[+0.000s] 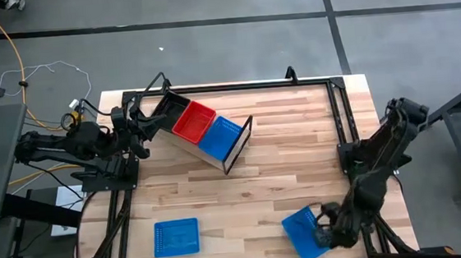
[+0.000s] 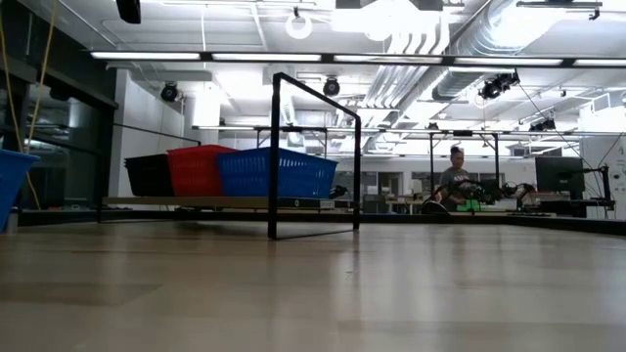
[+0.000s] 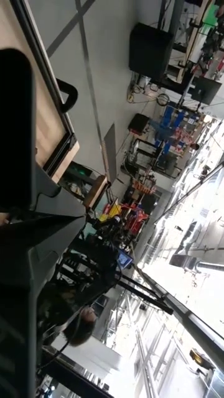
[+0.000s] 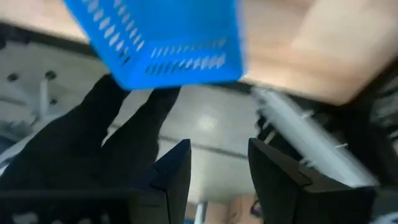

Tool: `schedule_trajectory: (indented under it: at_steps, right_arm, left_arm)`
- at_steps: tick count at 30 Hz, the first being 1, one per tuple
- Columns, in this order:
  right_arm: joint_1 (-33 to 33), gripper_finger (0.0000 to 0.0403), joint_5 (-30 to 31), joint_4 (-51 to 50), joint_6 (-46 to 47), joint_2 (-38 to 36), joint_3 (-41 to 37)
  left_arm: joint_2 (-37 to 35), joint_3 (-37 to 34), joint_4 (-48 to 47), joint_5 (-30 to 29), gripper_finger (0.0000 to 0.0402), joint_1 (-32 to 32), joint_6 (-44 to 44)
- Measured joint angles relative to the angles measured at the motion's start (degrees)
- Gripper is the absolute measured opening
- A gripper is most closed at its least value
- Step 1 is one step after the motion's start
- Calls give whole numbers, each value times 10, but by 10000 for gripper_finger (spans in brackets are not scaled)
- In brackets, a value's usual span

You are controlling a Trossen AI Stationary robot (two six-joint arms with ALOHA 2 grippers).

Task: Stack baskets on shelf by color
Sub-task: Stack the right blue bin into the blue bin on the shelf

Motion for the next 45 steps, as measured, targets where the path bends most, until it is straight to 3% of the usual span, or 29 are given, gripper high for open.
schedule_trajectory:
  at_steps: [6,11,24,29,45]
  right_arm:
    - [-5,145,-9,117,4,70,0]
    - [-9,145,-29,112,7,100,0]
    - [-28,145,-50,-26,7,108,0]
    - [-39,145,-30,-29,-7,113,0]
    - [-38,145,-60,1,-12,166,0]
  left_arm:
    - [0,0,1,-1,0,1,1]
    - [0,0,1,-15,0,1,1]
    - [0,0,1,-17,0,1,1]
    - [0,0,1,-17,0,1,1]
    - [0,0,1,-17,0,1,1]
